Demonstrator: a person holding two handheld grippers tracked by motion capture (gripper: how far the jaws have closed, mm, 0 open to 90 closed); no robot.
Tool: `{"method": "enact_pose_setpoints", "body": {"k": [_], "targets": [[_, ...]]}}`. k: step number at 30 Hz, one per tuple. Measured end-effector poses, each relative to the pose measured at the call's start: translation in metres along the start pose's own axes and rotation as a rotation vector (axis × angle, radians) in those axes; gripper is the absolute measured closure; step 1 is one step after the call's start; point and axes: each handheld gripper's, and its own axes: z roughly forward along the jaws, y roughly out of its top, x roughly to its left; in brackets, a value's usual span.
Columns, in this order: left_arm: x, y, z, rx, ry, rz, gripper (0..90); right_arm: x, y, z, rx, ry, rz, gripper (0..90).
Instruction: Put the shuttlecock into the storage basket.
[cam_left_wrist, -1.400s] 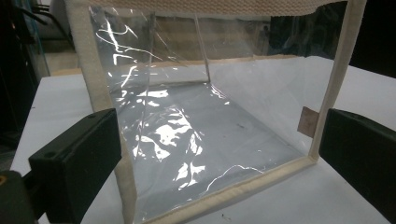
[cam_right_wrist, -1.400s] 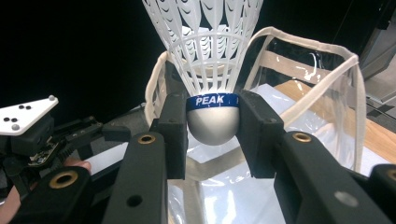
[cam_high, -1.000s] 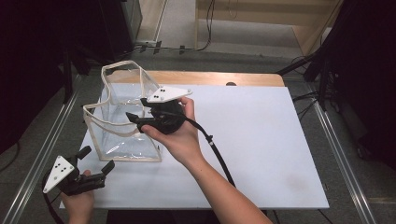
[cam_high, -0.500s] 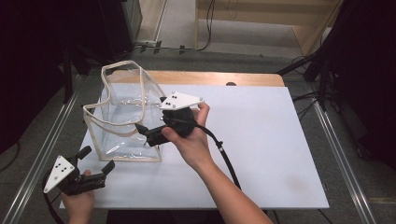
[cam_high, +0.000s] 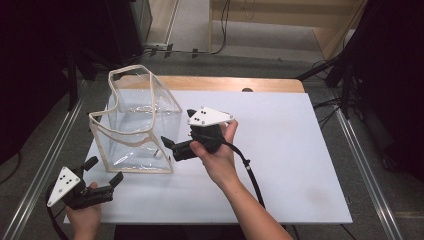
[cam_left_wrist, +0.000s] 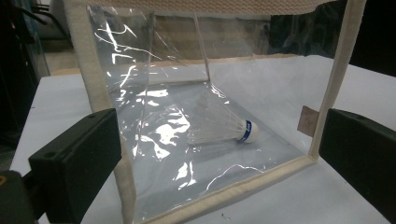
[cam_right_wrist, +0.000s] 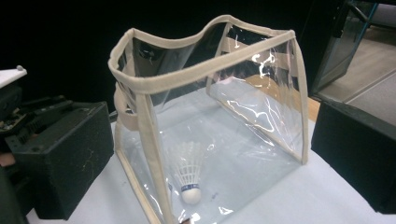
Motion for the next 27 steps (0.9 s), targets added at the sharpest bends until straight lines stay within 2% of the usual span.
{"method": "enact_pose_setpoints", "body": {"k": [14,27], "targets": [[0.0,0.0,0.0,0.001,0.001,0.001,0.0,-0.009,-0.024,-0.01,-0.001,-0.017,0.015,0.0],[-0.001,0.0,0.0,0.003,0.002,0.002,0.0,-0.02,-0.044,-0.022,-0.003,-0.057,0.033,0.0]]}}
